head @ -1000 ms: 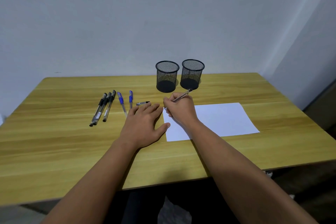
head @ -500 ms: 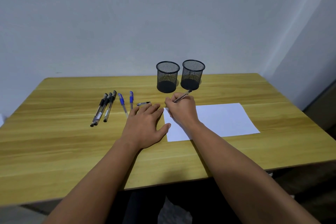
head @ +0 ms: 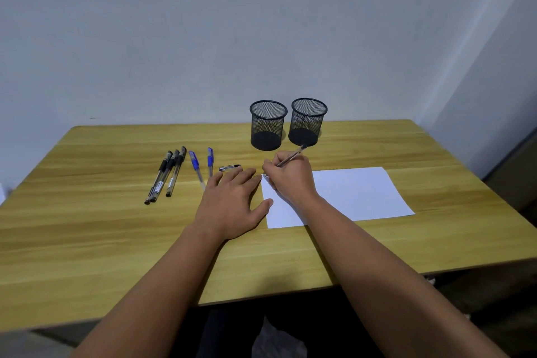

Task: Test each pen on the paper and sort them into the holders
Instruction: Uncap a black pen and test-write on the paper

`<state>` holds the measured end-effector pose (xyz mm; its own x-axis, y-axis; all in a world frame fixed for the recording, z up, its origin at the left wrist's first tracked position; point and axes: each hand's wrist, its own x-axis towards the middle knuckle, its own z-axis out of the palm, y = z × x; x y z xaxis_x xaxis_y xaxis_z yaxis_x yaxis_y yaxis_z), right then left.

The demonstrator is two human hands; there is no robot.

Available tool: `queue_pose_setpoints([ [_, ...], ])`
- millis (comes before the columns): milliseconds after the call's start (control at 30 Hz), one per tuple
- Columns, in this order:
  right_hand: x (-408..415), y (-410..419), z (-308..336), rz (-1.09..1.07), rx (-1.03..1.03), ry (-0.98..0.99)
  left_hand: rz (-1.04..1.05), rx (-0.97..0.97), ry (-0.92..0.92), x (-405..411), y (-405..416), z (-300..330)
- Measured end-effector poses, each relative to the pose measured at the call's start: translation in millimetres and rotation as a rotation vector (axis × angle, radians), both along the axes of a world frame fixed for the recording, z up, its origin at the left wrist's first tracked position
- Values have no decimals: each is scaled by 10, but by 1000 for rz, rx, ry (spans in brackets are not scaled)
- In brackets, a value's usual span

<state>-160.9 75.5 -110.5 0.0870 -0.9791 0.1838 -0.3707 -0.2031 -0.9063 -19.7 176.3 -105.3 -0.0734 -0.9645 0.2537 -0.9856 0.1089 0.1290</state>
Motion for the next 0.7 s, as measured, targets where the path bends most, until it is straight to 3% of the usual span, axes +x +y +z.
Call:
queue_pose_setpoints([
  [700, -28, 11, 49, -82, -17, -51, -1, 4, -2, 3, 6, 6],
])
